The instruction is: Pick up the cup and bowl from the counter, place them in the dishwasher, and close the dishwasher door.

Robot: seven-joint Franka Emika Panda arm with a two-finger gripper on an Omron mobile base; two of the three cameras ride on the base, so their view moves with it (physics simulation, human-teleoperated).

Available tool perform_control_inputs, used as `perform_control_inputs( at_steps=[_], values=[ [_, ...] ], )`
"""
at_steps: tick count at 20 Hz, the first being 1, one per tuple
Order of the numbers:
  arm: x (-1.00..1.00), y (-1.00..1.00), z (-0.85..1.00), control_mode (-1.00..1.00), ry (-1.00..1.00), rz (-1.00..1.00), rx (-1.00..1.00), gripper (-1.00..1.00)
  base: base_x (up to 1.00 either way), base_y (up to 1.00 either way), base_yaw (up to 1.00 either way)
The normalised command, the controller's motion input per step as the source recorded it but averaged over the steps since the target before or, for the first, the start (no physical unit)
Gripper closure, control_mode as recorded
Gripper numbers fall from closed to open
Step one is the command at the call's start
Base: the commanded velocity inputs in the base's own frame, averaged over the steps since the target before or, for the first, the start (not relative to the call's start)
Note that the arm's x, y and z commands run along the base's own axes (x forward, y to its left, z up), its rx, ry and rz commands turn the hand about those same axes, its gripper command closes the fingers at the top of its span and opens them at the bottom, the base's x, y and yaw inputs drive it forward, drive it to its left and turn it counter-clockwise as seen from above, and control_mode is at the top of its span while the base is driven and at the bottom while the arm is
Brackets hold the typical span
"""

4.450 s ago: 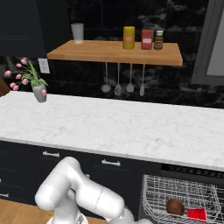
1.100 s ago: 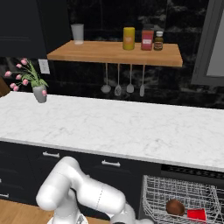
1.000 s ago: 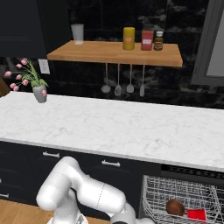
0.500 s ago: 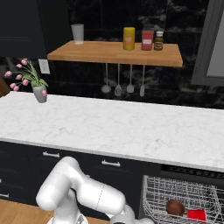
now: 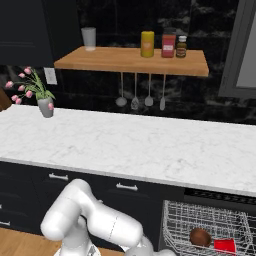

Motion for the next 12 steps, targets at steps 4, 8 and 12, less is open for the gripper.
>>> perform_control_inputs(
  at_steps=[4, 8, 12],
  values=[
    [-0.50, 0.00, -1.00, -1.00, 0.00, 0.43, -0.26, -1.00, 0.00, 0.00, 0.00],
    [0.57, 0.00, -0.83, -1.00, 0.02, 0.29, -0.28, -1.00, 0.00, 0.00, 0.00],
    [1.00, 0.01, -0.35, -1.00, 0.00, 0.06, -0.22, -1.00, 0.00, 0.00, 0.00]
  ],
)
